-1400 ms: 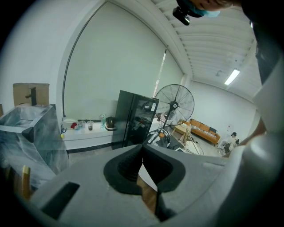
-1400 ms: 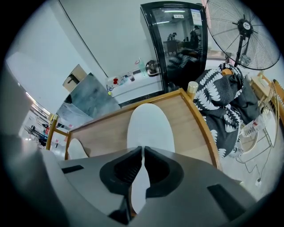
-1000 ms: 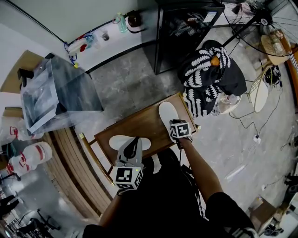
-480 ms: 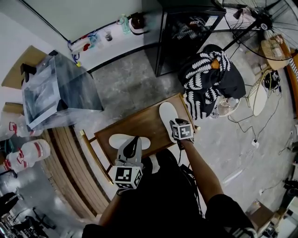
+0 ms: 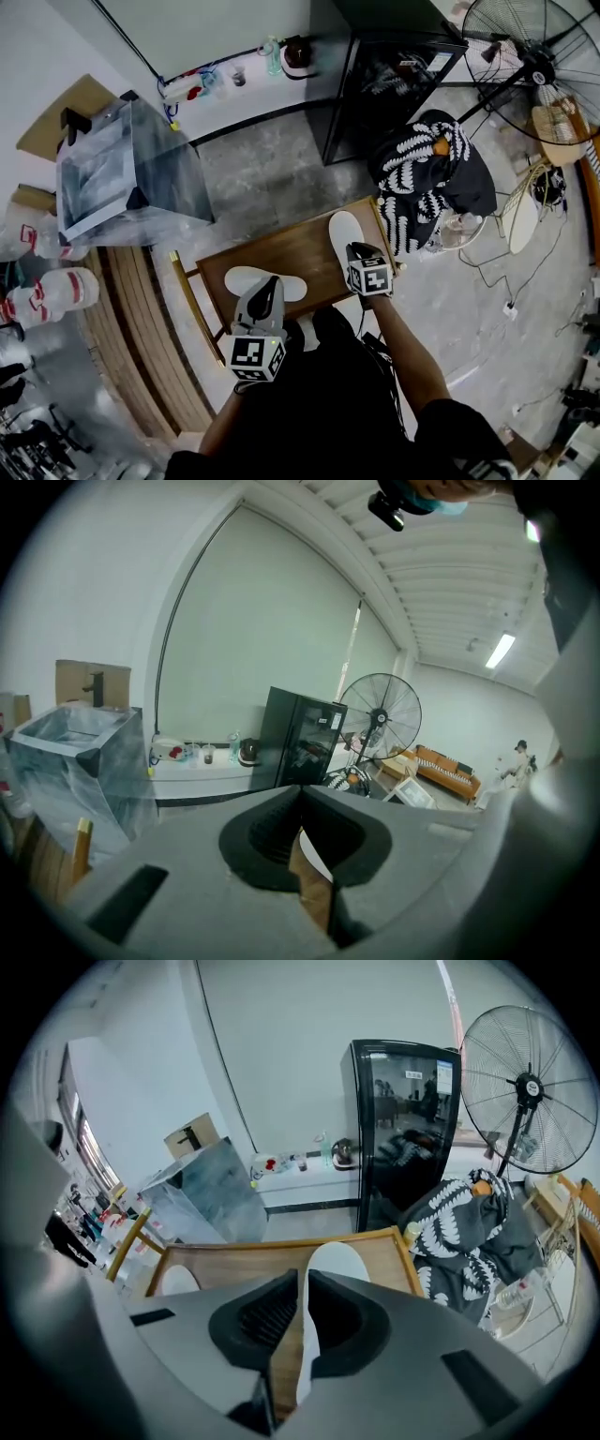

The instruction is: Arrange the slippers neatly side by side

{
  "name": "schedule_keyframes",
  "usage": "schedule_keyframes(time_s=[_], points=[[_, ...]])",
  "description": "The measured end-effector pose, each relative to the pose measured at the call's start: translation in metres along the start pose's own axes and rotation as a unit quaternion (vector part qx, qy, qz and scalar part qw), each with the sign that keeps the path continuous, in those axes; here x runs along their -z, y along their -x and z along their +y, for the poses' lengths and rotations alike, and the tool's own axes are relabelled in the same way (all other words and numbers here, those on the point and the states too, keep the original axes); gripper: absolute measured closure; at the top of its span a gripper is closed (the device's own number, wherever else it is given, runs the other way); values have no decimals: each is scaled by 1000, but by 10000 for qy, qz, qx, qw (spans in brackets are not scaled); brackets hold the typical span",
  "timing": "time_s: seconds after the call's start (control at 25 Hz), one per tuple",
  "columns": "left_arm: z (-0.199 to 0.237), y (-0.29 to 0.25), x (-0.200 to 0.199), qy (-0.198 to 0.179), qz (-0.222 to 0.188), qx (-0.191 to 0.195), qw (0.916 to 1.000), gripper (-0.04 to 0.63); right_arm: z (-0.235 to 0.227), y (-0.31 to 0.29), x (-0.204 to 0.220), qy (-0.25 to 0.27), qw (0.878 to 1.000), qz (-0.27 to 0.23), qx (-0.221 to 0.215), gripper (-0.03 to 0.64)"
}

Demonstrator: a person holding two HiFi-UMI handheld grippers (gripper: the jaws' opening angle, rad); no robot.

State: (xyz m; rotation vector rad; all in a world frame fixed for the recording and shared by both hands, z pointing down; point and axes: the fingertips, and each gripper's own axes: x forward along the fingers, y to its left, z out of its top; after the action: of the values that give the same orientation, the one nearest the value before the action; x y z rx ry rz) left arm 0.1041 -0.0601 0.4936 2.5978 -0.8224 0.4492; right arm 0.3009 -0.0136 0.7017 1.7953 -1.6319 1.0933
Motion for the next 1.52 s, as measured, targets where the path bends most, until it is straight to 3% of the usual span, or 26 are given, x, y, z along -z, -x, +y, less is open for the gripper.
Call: schedule_keyframes(time_s=[0.28, 0.56, 1.08, 1.52], points=[[16, 30, -4, 127, -243, -334, 9991, 578, 53, 20, -30, 225, 9978, -442, -439, 595], [40, 67, -1, 280, -503, -783, 9953, 578, 122, 38, -51, 844, 9878, -761, -1061, 604], [82, 144, 14, 659, -861, -1726, 9790, 578, 263, 78, -61, 1756, 9491, -1133, -2356, 604], [107, 196, 31, 963, -1038, -2395, 9605, 579, 340, 93, -38, 2364, 9137, -1063, -3130, 604]])
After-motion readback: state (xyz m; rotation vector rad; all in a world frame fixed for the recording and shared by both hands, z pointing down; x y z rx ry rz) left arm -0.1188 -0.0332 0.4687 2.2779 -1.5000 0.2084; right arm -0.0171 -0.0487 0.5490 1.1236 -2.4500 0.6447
